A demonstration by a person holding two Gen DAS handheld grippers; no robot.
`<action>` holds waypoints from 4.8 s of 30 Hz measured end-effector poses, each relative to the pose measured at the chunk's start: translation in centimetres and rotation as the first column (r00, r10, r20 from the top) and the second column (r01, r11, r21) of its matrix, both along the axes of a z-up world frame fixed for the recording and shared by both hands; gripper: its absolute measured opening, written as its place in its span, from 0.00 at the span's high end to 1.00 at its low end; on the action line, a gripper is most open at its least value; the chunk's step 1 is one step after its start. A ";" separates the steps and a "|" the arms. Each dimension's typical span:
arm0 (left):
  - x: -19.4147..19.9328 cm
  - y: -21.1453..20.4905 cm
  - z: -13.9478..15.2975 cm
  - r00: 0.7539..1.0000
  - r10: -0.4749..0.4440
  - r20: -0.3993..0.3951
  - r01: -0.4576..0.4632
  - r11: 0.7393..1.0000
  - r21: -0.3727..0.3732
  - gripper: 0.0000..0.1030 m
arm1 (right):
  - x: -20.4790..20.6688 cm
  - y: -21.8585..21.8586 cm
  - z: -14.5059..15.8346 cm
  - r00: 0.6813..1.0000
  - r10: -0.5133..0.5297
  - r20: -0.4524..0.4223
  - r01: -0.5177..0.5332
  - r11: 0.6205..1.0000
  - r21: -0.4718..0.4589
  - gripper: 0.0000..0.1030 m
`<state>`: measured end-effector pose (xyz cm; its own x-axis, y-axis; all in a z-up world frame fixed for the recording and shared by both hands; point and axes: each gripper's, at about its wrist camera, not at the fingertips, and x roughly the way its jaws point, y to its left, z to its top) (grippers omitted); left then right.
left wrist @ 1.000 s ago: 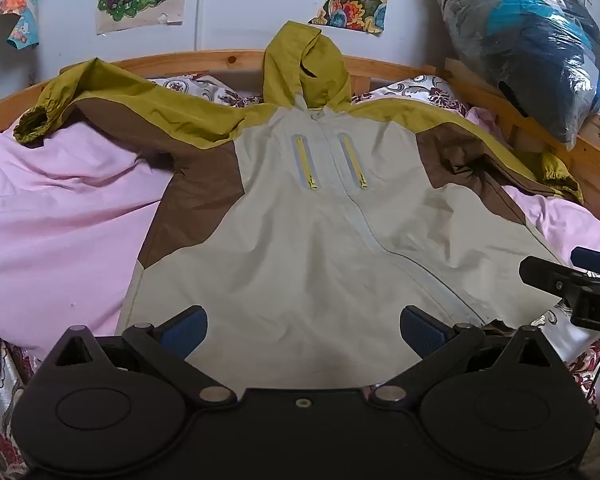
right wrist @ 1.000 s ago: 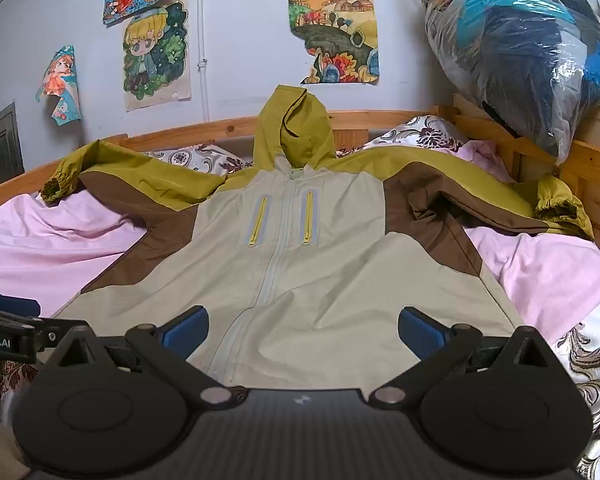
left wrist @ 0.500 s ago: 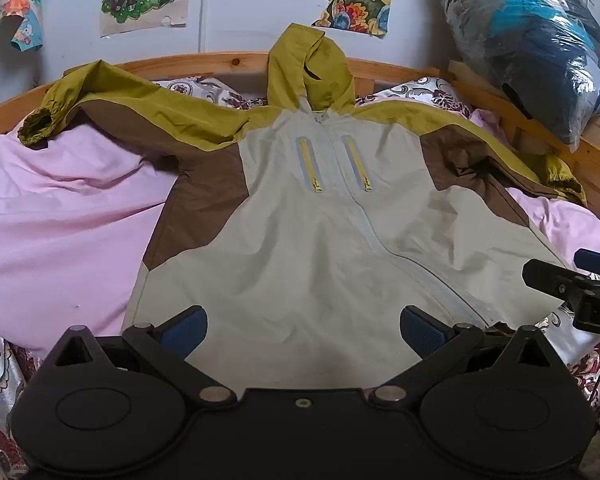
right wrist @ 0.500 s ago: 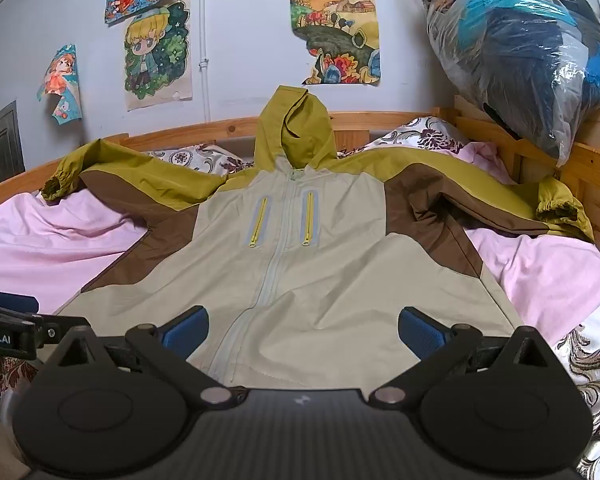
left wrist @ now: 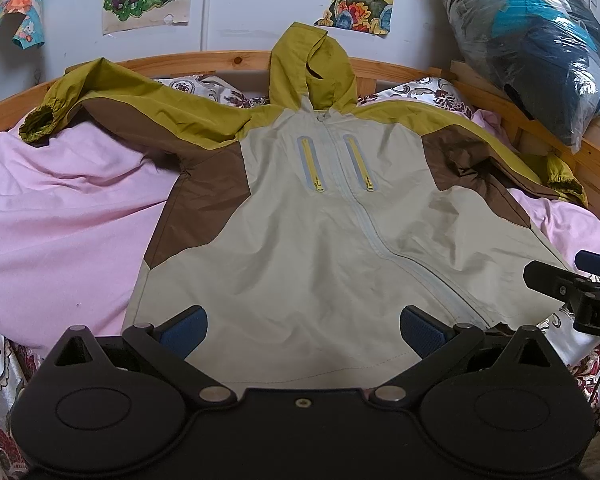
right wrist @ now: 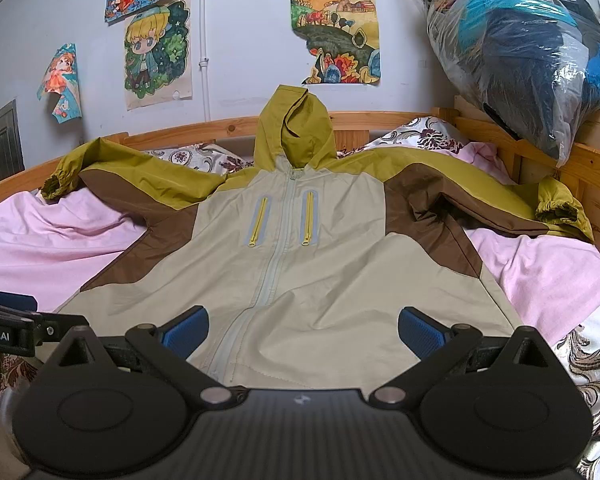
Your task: Fold large clothes
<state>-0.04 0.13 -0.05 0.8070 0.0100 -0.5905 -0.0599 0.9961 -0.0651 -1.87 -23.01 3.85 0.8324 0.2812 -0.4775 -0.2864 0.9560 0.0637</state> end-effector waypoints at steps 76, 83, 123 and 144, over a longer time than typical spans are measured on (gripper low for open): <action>0.0 -0.1 0.0 1.000 0.002 0.002 -0.002 1.000 0.002 0.01 | 0.0 0.0 0.0 1.000 0.000 0.003 0.000 1.000 -0.004 0.00; 0.0 -0.1 0.0 1.000 0.002 0.002 -0.002 1.000 0.002 0.01 | 0.0 0.0 -0.1 1.000 0.000 0.003 0.000 1.000 -0.005 0.00; 15.3 -3.6 5.0 1.000 -0.007 -0.011 0.009 0.989 0.150 0.01 | 12.0 -6.3 1.4 0.969 -0.243 -0.051 0.220 0.935 -0.280 0.00; 17.1 -3.4 -0.7 0.992 -0.088 -0.090 0.094 0.994 0.062 0.01 | 26.2 -19.8 -3.0 0.852 -0.521 0.053 0.481 0.740 -0.471 0.60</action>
<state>17.10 -3.31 -0.71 0.7520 -0.0201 -0.6589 0.0289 0.9996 0.0025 24.32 -42.82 0.81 0.7461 -0.4291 -0.5091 0.2288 0.8833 -0.4092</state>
